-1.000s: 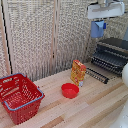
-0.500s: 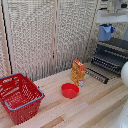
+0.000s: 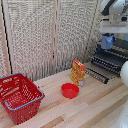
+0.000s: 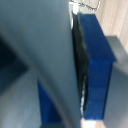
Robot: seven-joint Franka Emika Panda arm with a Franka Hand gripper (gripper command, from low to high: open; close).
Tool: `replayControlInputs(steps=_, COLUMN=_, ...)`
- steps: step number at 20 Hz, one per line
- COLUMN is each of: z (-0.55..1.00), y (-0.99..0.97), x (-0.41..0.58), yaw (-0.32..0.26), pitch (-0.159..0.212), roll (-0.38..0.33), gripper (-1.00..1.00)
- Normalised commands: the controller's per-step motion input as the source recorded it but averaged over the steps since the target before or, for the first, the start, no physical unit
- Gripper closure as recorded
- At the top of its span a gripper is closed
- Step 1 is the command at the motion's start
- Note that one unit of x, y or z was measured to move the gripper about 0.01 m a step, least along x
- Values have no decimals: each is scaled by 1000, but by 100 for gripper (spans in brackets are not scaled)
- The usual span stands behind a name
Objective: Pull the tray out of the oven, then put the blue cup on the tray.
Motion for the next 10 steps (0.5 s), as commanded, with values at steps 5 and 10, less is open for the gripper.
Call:
replayControlInputs(steps=5, z=9, y=-518, x=333, yaw=-61, pitch=34, roll=0, gripper=100)
replayControlInputs(steps=10, z=-101, y=-381, x=429, yaw=2, pitch=3, roll=0, gripper=100)
